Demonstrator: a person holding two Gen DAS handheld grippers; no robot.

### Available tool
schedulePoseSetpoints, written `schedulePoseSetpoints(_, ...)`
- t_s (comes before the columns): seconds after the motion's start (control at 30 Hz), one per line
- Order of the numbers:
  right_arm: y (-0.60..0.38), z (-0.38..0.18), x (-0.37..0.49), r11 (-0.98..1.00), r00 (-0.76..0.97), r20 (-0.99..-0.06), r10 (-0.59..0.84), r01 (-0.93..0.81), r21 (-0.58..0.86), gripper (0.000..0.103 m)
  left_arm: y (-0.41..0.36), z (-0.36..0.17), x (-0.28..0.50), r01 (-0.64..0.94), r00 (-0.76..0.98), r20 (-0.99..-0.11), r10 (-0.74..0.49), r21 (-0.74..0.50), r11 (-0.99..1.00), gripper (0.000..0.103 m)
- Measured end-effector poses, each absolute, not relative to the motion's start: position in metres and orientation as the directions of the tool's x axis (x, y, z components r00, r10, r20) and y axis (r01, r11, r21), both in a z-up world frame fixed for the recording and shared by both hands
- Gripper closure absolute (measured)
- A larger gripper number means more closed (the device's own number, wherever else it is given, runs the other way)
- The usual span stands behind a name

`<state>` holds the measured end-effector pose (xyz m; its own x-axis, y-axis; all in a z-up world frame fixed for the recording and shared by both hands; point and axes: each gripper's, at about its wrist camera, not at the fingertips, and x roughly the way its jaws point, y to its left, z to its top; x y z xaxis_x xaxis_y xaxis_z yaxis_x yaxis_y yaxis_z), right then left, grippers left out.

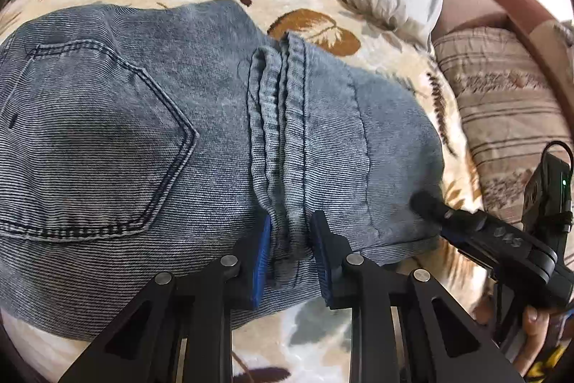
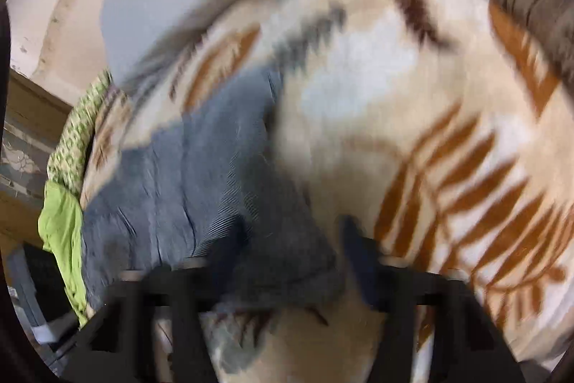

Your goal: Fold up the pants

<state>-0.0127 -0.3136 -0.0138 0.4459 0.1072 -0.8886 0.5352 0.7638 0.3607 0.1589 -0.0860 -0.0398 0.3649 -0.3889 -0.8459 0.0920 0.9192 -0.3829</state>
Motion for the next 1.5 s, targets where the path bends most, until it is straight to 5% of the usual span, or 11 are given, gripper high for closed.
schedulePoseSetpoints(0.07,-0.313,-0.006,-0.014,0.776,0.473,-0.875,0.098,0.514,0.365,0.085,-0.086,-0.032,0.150,0.097,0.370,-0.845,-0.386,-0.378,0.921,0.079)
schedulePoseSetpoints(0.1,-0.308,0.003,-0.016,0.785,0.494,-0.864,0.096,0.497,0.371,0.085,-0.086,-0.028,0.146,0.101,0.368,-0.845,-0.388,-0.379,0.920,0.079)
schedulePoseSetpoints(0.23,-0.304,-0.017,-0.030,0.773,0.420,-0.907,0.044,0.560,0.297,0.073,-0.080,-0.024,0.142,0.124,0.324,-0.854,-0.407,-0.388,0.913,0.068)
schedulePoseSetpoints(0.4,-0.305,-0.003,-0.044,0.749,0.520,-0.848,0.103,0.520,0.411,0.066,-0.045,0.014,0.111,0.126,0.399,-0.802,-0.445,-0.433,0.893,0.069)
schedulePoseSetpoints(0.53,-0.278,0.015,-0.057,0.785,0.582,-0.813,0.030,0.490,0.380,0.042,0.018,0.035,0.082,0.040,0.503,-0.758,-0.416,-0.460,0.887,0.050)
schedulePoseSetpoints(0.67,-0.239,0.039,-0.055,0.855,0.656,-0.755,0.013,0.384,0.348,0.023,0.087,0.036,0.068,-0.109,0.573,-0.715,-0.400,-0.550,0.828,0.047)
schedulePoseSetpoints(1.07,-0.113,0.051,-0.006,0.925,0.650,-0.733,0.202,0.119,0.360,0.022,0.165,-0.002,0.033,-0.305,0.642,-0.646,-0.412,-0.709,0.636,0.046)
schedulePoseSetpoints(1.5,-0.093,0.026,-0.002,0.915,0.603,-0.750,0.271,0.080,0.395,0.022,0.190,-0.049,0.052,-0.462,0.613,-0.674,-0.412,-0.729,0.504,0.057)
